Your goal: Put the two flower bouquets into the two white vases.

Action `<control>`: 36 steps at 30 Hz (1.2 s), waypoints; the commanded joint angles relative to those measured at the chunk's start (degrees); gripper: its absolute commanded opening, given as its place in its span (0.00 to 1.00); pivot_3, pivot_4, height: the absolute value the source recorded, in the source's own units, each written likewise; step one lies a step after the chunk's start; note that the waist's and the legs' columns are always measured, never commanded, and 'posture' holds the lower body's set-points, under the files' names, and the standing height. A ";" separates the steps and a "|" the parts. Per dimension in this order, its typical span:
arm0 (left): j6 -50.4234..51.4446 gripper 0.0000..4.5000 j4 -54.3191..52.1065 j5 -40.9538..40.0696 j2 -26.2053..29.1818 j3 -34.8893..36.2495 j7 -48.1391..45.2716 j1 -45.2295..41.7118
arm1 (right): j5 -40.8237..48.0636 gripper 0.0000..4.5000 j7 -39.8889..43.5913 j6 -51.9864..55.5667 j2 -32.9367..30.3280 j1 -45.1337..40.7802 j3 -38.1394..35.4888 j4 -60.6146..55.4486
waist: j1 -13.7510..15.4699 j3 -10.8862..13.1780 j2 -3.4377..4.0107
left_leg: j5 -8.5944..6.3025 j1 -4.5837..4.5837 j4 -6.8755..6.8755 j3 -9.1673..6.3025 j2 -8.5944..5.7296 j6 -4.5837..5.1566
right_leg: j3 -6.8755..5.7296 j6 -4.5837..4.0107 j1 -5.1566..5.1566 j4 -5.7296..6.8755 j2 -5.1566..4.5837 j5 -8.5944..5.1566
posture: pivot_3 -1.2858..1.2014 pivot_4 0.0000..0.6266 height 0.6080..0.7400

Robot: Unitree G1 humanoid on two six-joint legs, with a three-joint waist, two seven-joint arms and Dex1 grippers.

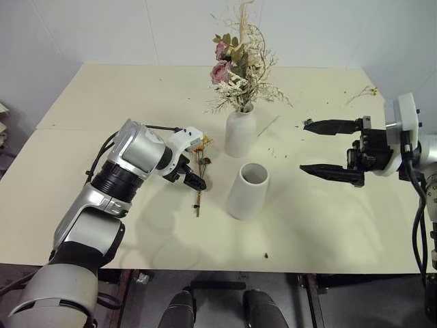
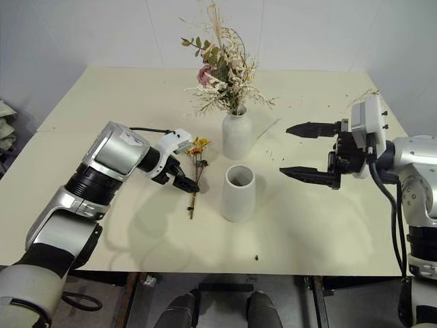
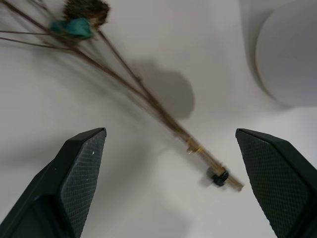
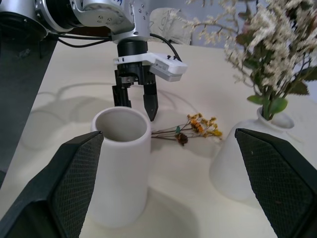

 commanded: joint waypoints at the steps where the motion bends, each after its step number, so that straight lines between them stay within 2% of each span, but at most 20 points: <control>1: 1.85 1.00 -0.90 -2.04 -1.84 -1.44 4.10 -1.80 | 1.92 1.00 -1.35 -0.08 0.83 0.88 -2.74 -3.11 | 0.11 0.00 0.00 | 0.00 0.00 0.00 -0.01 0.00 0.00 | 0.00 0.00 0.00 0.01 0.00 0.00 | 0.52 0.24 1.00; 9: -3.78 1.00 6.51 -3.32 -5.26 -4.61 10.69 -2.02 | 2.67 1.00 -4.15 -0.23 3.03 2.65 -2.97 -6.12 | 0.23 -0.01 0.02 | 0.00 0.02 0.00 0.00 0.00 0.00 | 0.00 0.00 0.01 -0.01 0.00 0.00 | 0.52 0.24 1.00; 15: -4.57 1.00 9.79 -4.24 -5.84 -7.72 10.93 -1.17 | 3.06 1.00 -5.80 0.15 4.04 3.64 -3.56 -8.06 | 0.38 -0.05 0.08 | 0.01 0.12 0.16 -0.01 -0.05 0.00 | 0.00 0.06 0.24 -0.05 -0.02 0.10 | 0.52 0.24 1.00; 18: -4.93 0.87 8.59 -4.47 -4.97 -10.11 10.56 0.38 | 3.50 1.00 -6.52 0.26 3.99 4.46 -4.08 -8.82 | 0.24 -0.05 0.07 | 0.01 0.40 0.17 -0.01 -0.05 0.00 | 0.00 0.06 0.57 -0.18 -0.02 0.15 | 0.52 0.24 1.00; 21: -4.40 0.67 6.48 -5.38 -3.91 -11.76 9.87 1.14 | 3.79 1.00 -7.07 0.23 3.74 5.15 -4.61 -9.30 | -0.01 -0.09 0.11 | -0.04 0.90 -0.02 0.09 -0.02 0.02 | 0.00 0.04 1.10 -0.55 -0.04 0.14 | 0.52 0.24 1.00; 31: -7.53 0.01 9.65 -4.73 -2.39 -9.51 11.78 1.69 | 3.99 1.00 -7.67 0.86 3.11 5.40 -5.63 -9.53 | 0.18 -0.15 0.22 | -0.27 0.88 -0.17 0.09 0.00 0.12 | 0.00 0.04 1.04 -0.59 -0.04 -0.09 | 0.52 0.24 1.00; 36: -8.52 0.00 11.88 -4.41 -1.52 -6.59 13.30 2.43 | 3.61 1.00 -7.64 1.02 3.08 4.80 -5.40 -9.04 | 0.08 -0.16 0.22 | -0.27 0.90 -0.14 0.09 0.00 0.12 | 0.00 0.03 1.05 -0.55 -0.04 -0.10 | 0.52 0.24 1.00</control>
